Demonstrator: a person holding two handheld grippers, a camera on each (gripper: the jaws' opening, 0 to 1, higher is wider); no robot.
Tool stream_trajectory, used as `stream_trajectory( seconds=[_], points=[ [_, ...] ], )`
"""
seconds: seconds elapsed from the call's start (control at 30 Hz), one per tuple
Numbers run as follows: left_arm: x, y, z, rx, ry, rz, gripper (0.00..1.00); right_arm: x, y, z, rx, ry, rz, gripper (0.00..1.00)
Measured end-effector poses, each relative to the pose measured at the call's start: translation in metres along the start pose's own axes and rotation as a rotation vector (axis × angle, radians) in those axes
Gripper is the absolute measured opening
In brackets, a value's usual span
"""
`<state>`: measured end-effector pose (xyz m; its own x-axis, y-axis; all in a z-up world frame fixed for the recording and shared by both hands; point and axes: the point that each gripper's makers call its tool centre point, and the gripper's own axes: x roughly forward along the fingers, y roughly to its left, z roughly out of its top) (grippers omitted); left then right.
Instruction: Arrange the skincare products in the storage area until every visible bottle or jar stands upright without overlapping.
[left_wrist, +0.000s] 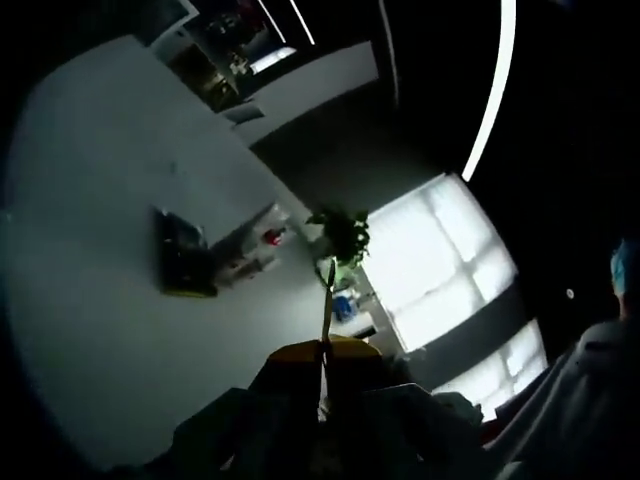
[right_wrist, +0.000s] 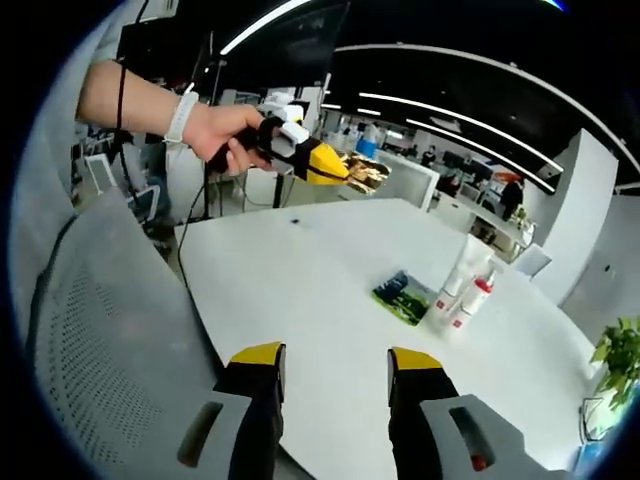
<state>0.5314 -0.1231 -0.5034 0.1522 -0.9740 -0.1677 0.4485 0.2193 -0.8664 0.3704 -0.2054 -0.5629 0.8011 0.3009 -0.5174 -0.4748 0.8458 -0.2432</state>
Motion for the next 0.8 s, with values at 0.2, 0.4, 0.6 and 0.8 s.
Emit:
stream_trajectory(
  seconds=[0.2,0.4,0.6,0.8],
  points=[
    [0.008,0.019,0.017,-0.024,0.011,0.032,0.00,0.001,-0.001,-0.003,-0.012,0.013,-0.008,0.36],
    [0.015,0.038,0.027,-0.047,0.016,0.054,0.00,0.001,-0.002,-0.005,-0.014,0.025,-0.010,0.34],
    [0.025,0.061,0.029,-0.078,0.029,0.098,0.00,0.002,0.000,-0.008,-0.020,0.042,-0.003,0.33],
    [0.036,0.085,0.030,-0.118,0.046,0.136,0.00,0.003,0.000,-0.010,-0.009,0.047,0.000,0.32]
  ],
)
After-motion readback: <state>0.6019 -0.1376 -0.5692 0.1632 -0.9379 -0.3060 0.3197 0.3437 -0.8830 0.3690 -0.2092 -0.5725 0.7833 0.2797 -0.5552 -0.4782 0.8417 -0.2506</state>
